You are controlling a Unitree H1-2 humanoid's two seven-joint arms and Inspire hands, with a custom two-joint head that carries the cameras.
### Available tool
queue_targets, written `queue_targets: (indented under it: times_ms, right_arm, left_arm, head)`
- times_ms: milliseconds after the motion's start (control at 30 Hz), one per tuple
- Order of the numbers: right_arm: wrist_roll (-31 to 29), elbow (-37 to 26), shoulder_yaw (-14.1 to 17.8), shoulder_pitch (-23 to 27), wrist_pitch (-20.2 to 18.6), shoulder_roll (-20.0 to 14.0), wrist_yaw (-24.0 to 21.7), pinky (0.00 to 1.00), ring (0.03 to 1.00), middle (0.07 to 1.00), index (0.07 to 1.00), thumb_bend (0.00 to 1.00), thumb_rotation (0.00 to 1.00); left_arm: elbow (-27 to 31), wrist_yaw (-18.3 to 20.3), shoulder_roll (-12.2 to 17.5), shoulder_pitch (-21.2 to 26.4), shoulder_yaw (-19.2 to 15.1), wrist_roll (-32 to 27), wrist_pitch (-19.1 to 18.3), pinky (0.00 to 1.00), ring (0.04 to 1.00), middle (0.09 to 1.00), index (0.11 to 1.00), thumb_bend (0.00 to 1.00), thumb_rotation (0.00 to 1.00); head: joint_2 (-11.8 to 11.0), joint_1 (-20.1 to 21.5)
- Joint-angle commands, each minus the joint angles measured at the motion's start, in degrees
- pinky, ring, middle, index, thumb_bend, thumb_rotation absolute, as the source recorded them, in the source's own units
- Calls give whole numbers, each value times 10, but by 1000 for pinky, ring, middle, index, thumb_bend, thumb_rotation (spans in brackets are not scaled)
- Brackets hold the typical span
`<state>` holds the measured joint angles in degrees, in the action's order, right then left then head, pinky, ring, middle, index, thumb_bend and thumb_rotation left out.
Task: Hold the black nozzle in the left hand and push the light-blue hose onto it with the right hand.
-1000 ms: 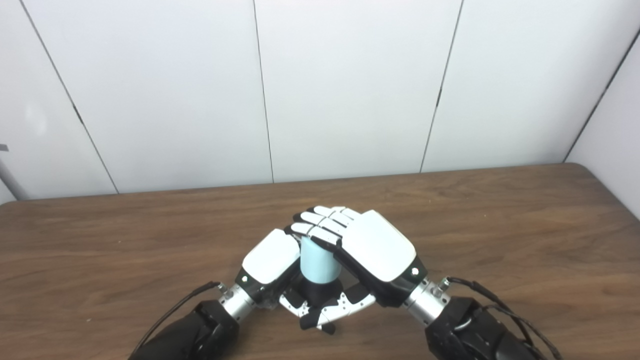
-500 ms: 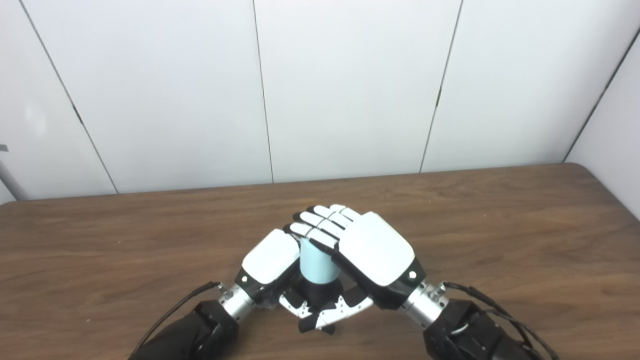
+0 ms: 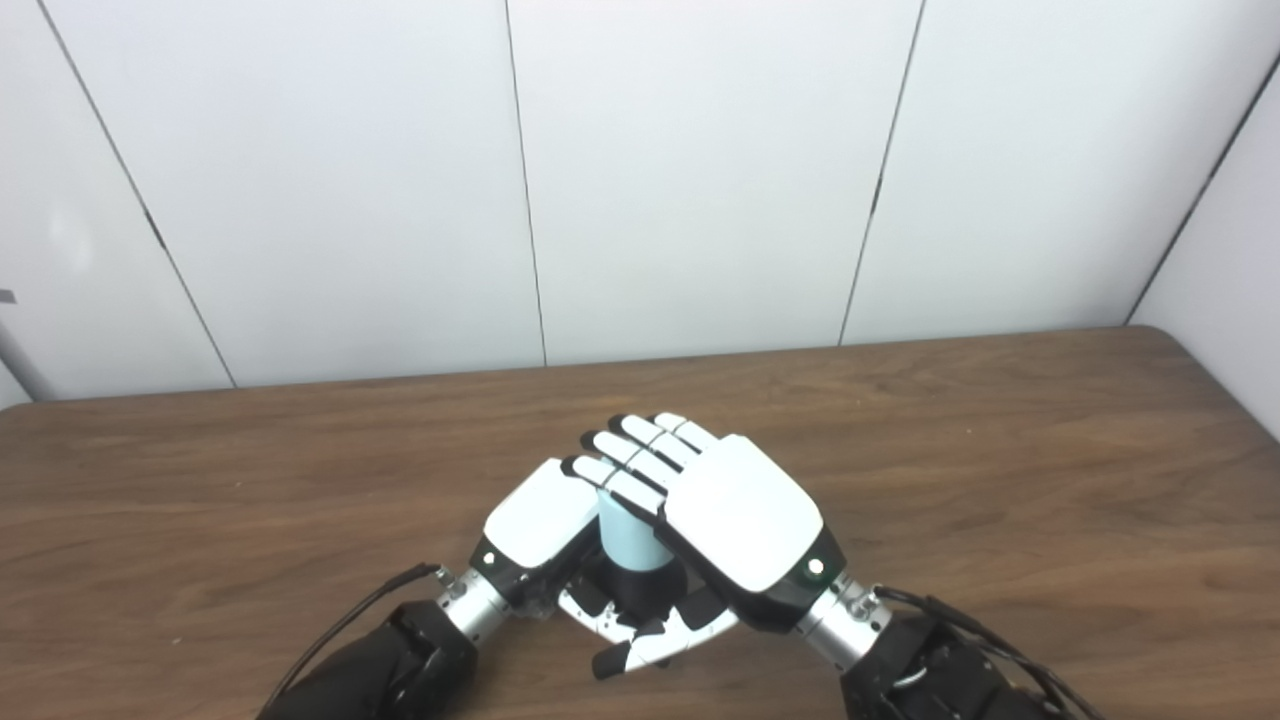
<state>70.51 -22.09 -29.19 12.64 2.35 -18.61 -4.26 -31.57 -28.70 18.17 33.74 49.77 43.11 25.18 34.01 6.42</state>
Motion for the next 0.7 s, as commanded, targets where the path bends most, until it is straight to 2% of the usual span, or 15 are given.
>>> queue_targets:
  times_ms: [0,367,667]
  right_arm:
    - [-4,66,-46,-60,16,-21,-116,807,860,871,814,732,965]
    - [-49,63,-44,-57,-5,-21,-157,841,880,889,832,801,982]
    - [-82,67,-49,-57,-16,-26,-159,849,872,884,828,831,974]
  left_arm:
    - [-35,-25,-49,-124,55,5,17,121,163,471,487,517,0]
    - [-35,-27,-49,-124,60,-14,17,146,196,472,486,518,0]
    - [-30,-36,-47,-124,69,-21,17,137,183,472,485,517,0]
  head:
    - [1,0]
    - [2,1]
    - [5,1]
